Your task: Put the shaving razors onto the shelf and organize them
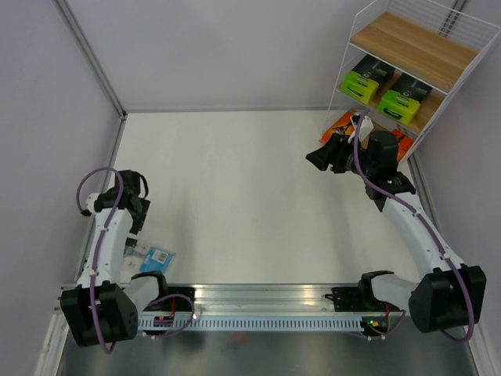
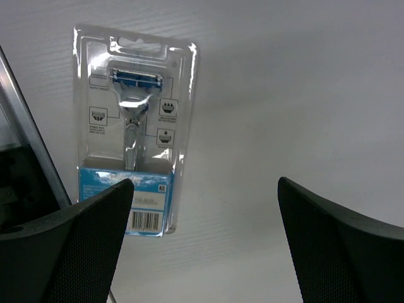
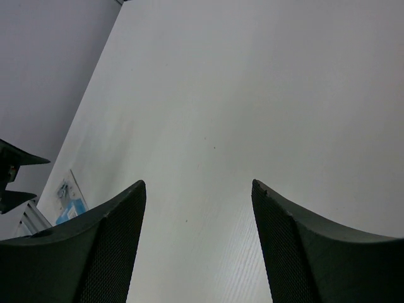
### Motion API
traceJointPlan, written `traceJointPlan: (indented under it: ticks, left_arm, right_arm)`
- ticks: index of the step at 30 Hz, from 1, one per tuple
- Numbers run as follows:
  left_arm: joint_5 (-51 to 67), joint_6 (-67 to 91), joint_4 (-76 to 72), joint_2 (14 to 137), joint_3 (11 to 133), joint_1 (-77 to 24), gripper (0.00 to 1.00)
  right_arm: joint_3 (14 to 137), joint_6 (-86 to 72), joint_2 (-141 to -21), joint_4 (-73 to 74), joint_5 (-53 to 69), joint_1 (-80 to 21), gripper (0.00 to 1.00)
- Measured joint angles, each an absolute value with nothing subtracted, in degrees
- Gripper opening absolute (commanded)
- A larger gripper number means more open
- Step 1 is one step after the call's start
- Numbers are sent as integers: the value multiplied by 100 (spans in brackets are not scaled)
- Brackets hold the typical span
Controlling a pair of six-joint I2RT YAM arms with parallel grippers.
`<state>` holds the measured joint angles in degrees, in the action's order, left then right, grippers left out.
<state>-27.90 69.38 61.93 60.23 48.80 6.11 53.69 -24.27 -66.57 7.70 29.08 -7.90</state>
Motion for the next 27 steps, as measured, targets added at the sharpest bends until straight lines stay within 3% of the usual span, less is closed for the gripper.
traceJointPlan:
  ticks: [4,11,27]
  left_arm:
    - [-2685,6858,5708,6110,4501,1319,99]
    - [-2359,6702,4598,5489,3367,1643,98]
    - [-2403,6748,4305,5907,3142,1769,98]
  right_arm:
    - [5430,-2613,-6910,462,2832,-819,74]
    - [5771,-2714,-7507,469,2545,-1009,73]
    - [6292,-2552,-7924,965,2300,-1361,73]
